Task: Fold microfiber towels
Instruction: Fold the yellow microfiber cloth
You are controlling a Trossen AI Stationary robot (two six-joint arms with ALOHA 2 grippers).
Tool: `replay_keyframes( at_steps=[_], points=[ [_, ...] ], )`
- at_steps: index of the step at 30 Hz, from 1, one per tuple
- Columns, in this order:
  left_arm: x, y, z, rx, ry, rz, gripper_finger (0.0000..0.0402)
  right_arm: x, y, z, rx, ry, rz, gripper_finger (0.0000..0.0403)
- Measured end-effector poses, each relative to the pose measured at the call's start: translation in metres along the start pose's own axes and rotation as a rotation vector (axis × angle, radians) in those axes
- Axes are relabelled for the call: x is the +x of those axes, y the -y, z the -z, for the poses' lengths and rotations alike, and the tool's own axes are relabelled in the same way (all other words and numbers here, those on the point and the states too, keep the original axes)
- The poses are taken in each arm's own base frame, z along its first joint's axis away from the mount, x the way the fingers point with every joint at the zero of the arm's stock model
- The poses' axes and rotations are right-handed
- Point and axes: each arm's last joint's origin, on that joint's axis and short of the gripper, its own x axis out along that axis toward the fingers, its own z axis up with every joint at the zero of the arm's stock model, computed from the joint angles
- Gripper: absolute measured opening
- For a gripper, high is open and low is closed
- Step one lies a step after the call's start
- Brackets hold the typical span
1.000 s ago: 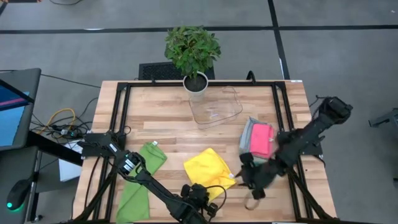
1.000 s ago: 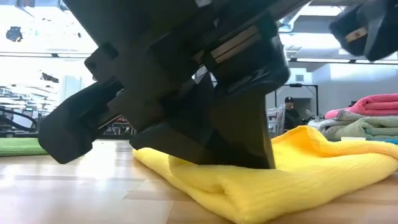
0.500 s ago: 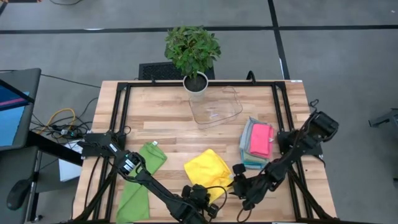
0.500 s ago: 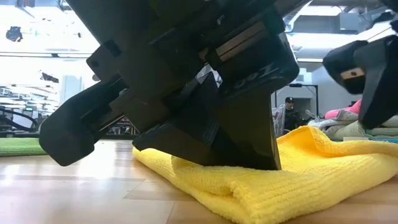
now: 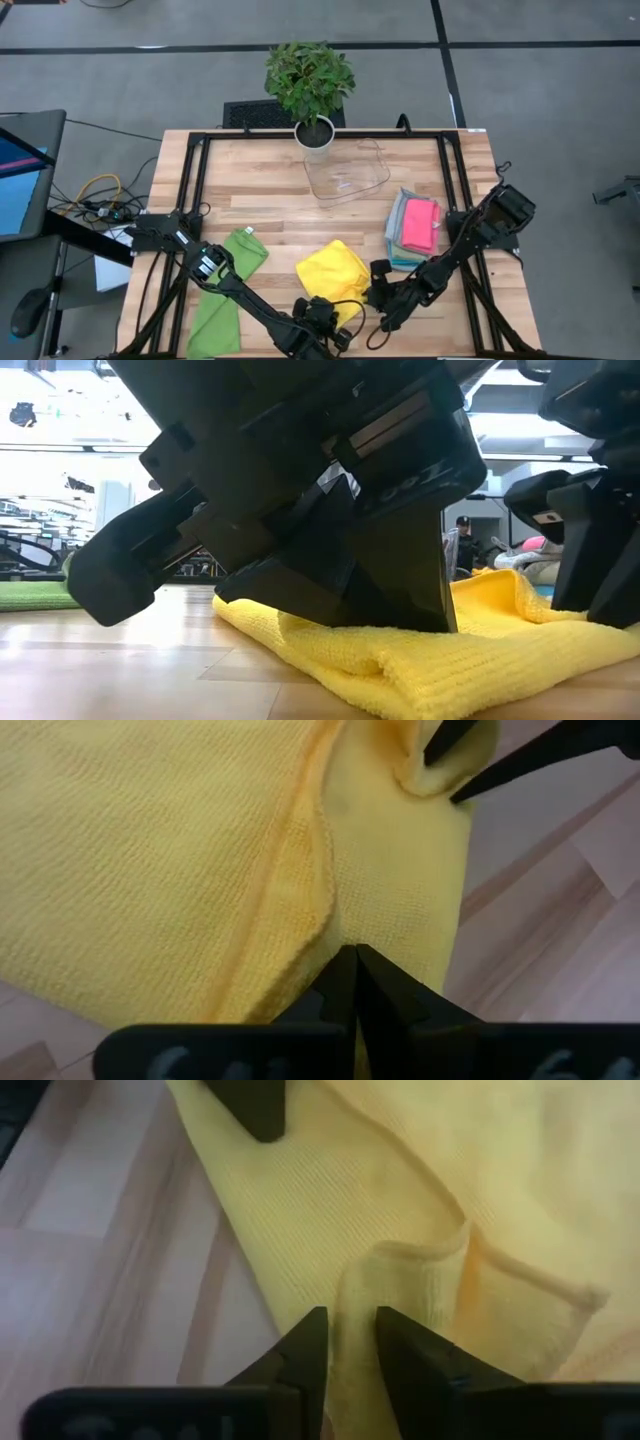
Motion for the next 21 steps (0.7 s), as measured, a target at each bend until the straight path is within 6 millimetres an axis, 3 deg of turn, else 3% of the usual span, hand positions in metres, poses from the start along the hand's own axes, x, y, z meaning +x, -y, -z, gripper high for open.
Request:
replay_keyframes(
  at_steps=[4, 11, 21],
  points=[
    [0.000, 0.000, 0.000, 0.011, 0.000, 0.000, 0.0000, -0.003, 0.001, 0.000, 0.023, -0.017, 0.004, 0.0079],
    [0.000, 0.000, 0.001, 0.020, 0.003, 0.001, 0.0000, -0.026, 0.008, -0.009, 0.056, -0.009, 0.003, 0.0010],
    [-0.001, 0.000, 0.002, 0.023, 0.007, 0.002, 0.0000, -0.026, 0.029, 0.004, 0.120, -0.120, 0.087, 0.0068]
  ],
)
